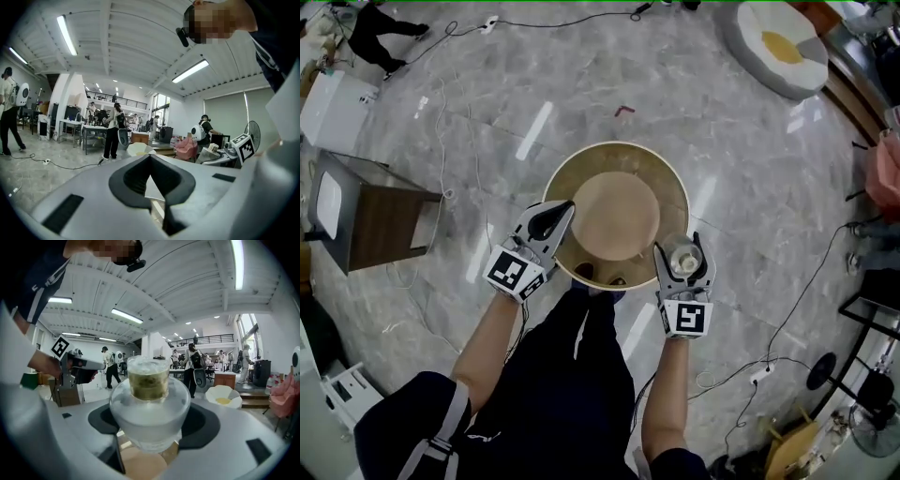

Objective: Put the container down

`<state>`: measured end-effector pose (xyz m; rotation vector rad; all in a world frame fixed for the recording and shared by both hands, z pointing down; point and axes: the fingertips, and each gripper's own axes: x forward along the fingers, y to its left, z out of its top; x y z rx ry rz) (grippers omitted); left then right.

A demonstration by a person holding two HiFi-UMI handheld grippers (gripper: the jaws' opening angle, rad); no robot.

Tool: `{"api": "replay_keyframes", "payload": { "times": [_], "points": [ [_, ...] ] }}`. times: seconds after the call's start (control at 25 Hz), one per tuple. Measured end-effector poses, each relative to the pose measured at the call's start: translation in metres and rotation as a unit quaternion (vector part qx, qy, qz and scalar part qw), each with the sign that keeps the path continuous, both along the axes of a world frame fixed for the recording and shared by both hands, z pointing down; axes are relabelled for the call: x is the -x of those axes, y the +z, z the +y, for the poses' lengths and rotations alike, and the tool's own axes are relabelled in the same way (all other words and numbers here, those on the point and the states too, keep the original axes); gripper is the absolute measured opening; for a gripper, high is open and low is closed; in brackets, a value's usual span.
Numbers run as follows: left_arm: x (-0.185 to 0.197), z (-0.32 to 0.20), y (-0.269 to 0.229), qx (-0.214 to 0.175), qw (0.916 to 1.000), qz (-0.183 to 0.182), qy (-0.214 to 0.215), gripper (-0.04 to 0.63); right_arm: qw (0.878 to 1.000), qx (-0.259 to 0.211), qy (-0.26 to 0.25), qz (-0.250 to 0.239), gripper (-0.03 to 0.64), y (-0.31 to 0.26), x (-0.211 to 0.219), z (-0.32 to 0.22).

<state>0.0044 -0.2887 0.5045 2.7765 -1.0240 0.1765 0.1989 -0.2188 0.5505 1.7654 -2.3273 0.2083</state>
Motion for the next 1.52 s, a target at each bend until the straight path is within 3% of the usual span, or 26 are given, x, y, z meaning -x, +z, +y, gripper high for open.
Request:
{"api": "replay_keyframes", "payload": {
  "times": [0.12,0.32,0.48,0.72,1.08,1.52],
  "points": [
    [0.005,-0.001,0.053,0.014,0.9998,-0.008,-0.009,0.025,0.999,0.026,-0.023,0.004,0.347,0.063,0.005,0.003],
    [0.001,-0.014,0.147,0.015,0.9997,-0.016,-0.006,0.025,0.999,0.009,-0.052,0.009,0.347,0.177,0.009,-0.024],
    [0.001,-0.007,0.21,0.018,0.9995,-0.024,0.011,0.025,0.997,0.023,-0.076,0.016,0.347,0.267,0.022,-0.034],
    [0.018,-0.007,0.278,0.026,0.9989,-0.038,-0.011,0.025,0.996,0.053,-0.069,-0.002,0.347,0.367,0.029,-0.056],
    [0.038,0.0,0.314,0.041,0.9975,-0.047,-0.032,0.025,0.994,0.102,-0.037,-0.001,0.347,0.454,0.025,-0.074],
    [0.042,-0.001,0.331,0.049,0.9971,-0.049,-0.031,0.025,0.989,0.141,-0.034,0.018,0.347,0.499,0.024,-0.08]
  ]
}}
